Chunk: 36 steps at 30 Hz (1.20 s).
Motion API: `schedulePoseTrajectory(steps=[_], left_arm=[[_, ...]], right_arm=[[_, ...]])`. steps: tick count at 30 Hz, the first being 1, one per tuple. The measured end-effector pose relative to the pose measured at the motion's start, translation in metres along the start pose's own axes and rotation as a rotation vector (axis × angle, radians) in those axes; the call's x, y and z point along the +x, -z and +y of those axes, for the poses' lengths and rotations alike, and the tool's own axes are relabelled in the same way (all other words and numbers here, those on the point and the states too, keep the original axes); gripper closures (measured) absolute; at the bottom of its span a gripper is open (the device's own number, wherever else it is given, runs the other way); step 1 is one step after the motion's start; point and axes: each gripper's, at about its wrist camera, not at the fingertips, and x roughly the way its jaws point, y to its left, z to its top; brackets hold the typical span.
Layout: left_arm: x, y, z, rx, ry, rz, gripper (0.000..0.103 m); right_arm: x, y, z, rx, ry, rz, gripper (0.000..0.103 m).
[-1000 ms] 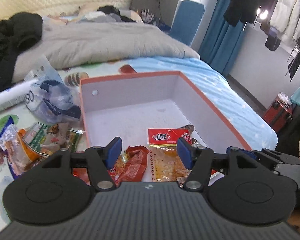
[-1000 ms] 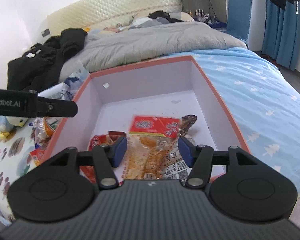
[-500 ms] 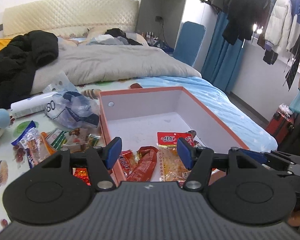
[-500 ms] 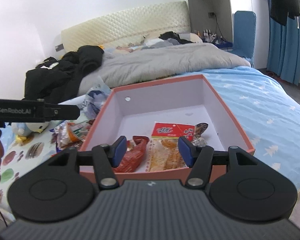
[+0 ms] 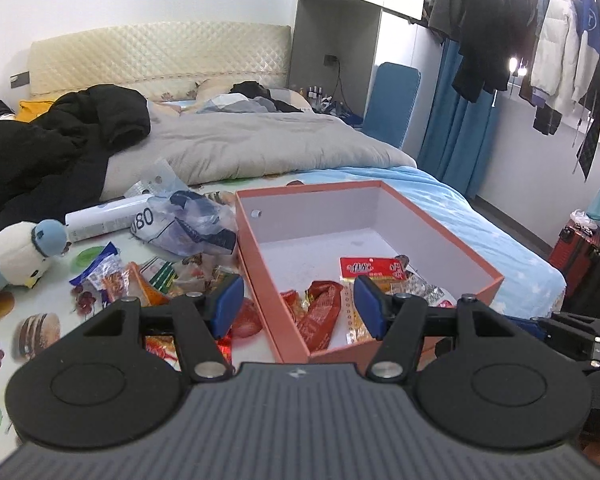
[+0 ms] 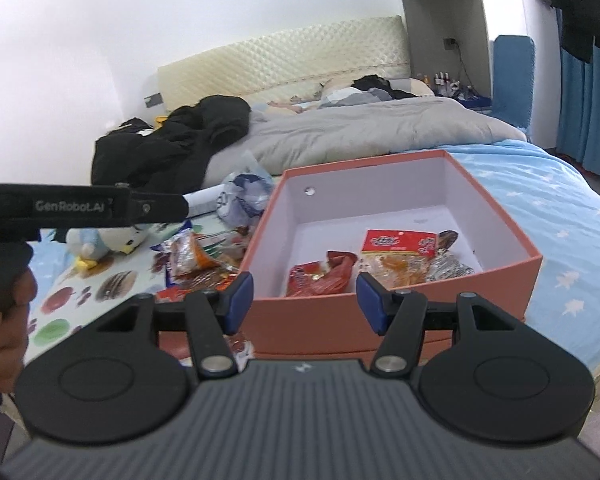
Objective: Organize snacks
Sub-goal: 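Withdraw both open tools from the pink box back toward the snack pile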
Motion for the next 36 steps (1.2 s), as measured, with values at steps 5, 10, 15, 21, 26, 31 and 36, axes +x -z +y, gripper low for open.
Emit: schedulePoseTrajectory(steps=[5, 10, 15, 21, 26, 31, 36], left_arm=[[-0.021, 0.017, 0.004, -0.025, -0.008, -0.001, 0.037], [-0.041, 0.034, 0.017, -0.076, -0.028, 0.01, 0.037], [-0.054, 0.055, 0.023, -0.072, -0.066, 0.024, 0.037], [-0.065, 0.076, 0.034, -0.108, -0.078, 0.057, 0.037], [-0.069, 0.087, 0.043, -0.135, -0.081, 0.073, 0.037], [-0.065, 0.092, 0.052, -0.157, -0.081, 0.088, 0.037], [-0.06, 0.092, 0.06, -0.163, -0.083, 0.092, 0.037]], right_arm=[[-0.012, 0.008, 0.012, -0.003, -0.007, -0.017, 0.044], [-0.02, 0.015, 0.022, -0.007, -0.026, -0.024, 0.044], [-0.024, 0.023, 0.035, -0.01, -0.048, -0.014, 0.044], [-0.03, 0.035, 0.047, -0.013, -0.058, 0.01, 0.044], [-0.033, 0.045, 0.056, -0.016, -0.075, 0.031, 0.044], [-0.032, 0.05, 0.064, -0.031, -0.087, 0.044, 0.044], [-0.024, 0.048, 0.07, -0.043, -0.093, 0.052, 0.044]])
